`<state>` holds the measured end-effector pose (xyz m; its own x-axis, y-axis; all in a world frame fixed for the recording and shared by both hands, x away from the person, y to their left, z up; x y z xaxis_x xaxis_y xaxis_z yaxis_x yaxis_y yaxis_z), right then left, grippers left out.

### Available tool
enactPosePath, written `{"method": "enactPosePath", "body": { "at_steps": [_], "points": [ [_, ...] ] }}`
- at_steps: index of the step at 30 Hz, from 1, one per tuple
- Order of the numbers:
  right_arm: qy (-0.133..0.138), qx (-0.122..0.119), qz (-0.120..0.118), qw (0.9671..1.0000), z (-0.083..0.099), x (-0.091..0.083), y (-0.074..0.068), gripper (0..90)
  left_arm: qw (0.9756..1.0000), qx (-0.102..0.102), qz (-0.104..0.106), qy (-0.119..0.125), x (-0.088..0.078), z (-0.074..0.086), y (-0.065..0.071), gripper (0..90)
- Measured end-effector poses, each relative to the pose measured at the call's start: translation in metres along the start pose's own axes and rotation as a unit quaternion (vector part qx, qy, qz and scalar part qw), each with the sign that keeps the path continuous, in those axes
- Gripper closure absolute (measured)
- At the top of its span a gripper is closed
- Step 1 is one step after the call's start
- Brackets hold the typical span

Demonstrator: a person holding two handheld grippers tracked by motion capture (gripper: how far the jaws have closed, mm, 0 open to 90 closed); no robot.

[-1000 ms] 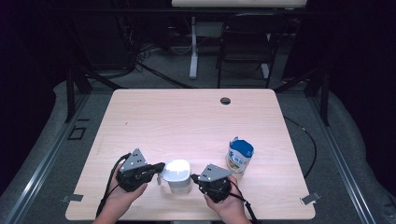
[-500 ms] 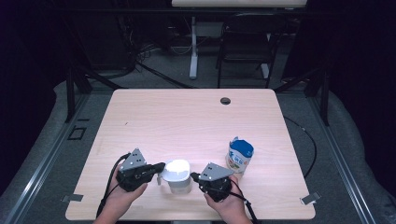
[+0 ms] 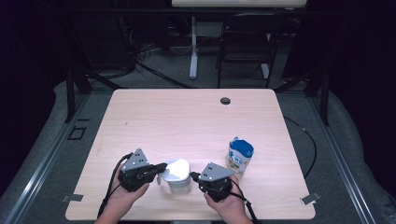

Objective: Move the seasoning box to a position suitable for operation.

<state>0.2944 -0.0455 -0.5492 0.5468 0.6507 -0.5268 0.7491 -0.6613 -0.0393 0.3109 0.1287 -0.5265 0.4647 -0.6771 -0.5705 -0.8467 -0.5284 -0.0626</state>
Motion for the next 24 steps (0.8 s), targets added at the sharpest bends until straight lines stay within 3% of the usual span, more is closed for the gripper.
{"method": "enactPosePath", "body": {
  "at_steps": [24],
  "points": [
    [0.01,-0.001,-0.007,0.9999,-0.011,0.0,-0.004,90.0,0.9999,-0.007,-0.013,-0.004,-0.007,0.006,-0.004,86.9]
  ]
}}
Point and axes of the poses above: each handheld gripper's, and its own axes: x roughly forward along the jaws, z roughly out of its underside, y roughly to its right, the point moved 7 cm from there along x, roughly forward along the jaws, and after that the axes turned 8 degrees about x, right-handed, at the moved point
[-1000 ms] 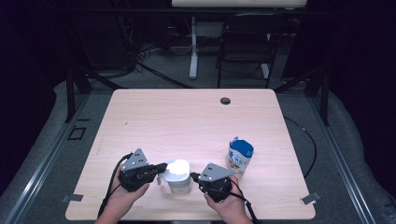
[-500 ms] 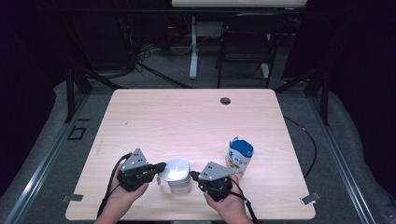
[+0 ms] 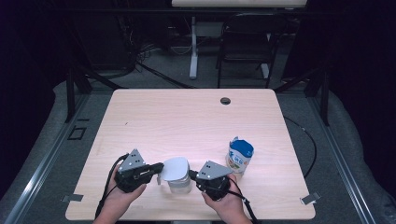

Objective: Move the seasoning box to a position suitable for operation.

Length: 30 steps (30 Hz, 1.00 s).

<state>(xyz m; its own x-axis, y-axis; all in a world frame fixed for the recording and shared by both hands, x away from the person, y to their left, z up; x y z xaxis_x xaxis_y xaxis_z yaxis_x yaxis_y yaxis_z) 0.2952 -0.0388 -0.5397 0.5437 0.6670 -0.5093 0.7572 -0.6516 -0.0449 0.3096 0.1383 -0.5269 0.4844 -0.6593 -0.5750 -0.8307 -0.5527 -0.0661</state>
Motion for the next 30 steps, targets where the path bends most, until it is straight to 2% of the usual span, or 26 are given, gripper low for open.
{"method": "enactPosePath", "body": {
  "at_steps": [16,21,30],
  "points": [
    [0.001,-0.004,0.0,1.0,-0.003,-0.002,-0.002,90.0,1.0,-0.001,0.0,-0.001,0.0,0.002,0.0,86.9],
    [0.007,-0.006,0.0,1.0,-0.008,-0.002,-0.004,90.0,1.0,-0.008,0.0,0.0,-0.001,0.004,0.0,86.8],
    [0.012,-0.013,-0.006,0.9998,-0.016,-0.001,-0.008,90.0,0.9998,-0.016,-0.011,0.004,-0.005,0.009,-0.004,80.0]
  ]
}}
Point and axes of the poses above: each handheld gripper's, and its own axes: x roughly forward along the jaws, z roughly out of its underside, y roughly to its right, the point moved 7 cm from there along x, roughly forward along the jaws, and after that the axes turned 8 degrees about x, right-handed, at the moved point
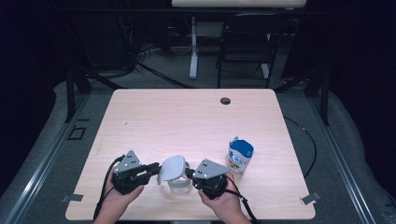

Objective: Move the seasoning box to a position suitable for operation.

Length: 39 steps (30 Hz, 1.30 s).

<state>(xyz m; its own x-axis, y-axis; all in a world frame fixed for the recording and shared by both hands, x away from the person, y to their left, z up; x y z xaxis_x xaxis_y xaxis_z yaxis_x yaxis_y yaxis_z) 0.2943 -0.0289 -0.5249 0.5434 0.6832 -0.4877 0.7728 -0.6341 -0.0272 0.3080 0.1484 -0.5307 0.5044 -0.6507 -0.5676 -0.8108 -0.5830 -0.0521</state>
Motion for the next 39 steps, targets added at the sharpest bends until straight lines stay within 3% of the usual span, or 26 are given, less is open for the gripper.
{"method": "enactPosePath", "body": {
  "at_steps": [20,29,39],
  "points": [
    [0.005,-0.01,-0.003,0.9999,-0.01,0.0,-0.005,90.0,0.9998,-0.015,-0.011,0.003,-0.008,0.014,-0.003,77.1],
    [0.011,-0.012,-0.006,0.9998,-0.016,-0.001,-0.008,90.0,0.9991,-0.035,-0.021,0.009,-0.014,0.025,-0.008,75.0],
    [0.018,-0.017,-0.011,0.9996,-0.027,0.001,-0.012,90.0,0.9989,-0.041,-0.019,-0.008,-0.01,0.042,-0.004,72.7]
  ]
}}
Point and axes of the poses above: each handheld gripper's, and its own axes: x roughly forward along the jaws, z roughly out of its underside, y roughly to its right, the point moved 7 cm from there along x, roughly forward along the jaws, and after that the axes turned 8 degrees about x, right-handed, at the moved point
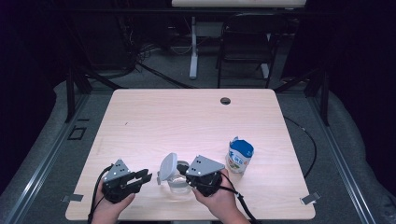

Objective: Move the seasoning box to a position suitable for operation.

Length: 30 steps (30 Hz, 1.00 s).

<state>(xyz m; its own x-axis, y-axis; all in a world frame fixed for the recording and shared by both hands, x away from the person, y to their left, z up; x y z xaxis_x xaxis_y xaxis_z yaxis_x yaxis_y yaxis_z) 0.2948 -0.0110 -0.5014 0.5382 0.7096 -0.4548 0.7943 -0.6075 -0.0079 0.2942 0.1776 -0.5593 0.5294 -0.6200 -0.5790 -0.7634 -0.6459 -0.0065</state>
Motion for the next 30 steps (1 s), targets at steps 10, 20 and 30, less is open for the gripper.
{"method": "enactPosePath", "body": {
  "at_steps": [10,20,30],
  "points": [
    [0.012,-0.009,-0.011,0.9998,-0.01,0.002,-0.009,90.0,1.0,-0.003,0.001,-0.003,0.002,0.005,0.004,72.0],
    [0.016,-0.018,-0.02,0.9995,-0.019,0.008,-0.016,90.0,0.9999,-0.01,0.001,-0.007,0.001,0.012,0.006,72.1],
    [0.018,-0.02,-0.016,0.9995,-0.018,0.005,-0.017,87.9,0.9999,-0.009,0.006,-0.011,0.01,0.014,0.012,71.7]
  ]
}}
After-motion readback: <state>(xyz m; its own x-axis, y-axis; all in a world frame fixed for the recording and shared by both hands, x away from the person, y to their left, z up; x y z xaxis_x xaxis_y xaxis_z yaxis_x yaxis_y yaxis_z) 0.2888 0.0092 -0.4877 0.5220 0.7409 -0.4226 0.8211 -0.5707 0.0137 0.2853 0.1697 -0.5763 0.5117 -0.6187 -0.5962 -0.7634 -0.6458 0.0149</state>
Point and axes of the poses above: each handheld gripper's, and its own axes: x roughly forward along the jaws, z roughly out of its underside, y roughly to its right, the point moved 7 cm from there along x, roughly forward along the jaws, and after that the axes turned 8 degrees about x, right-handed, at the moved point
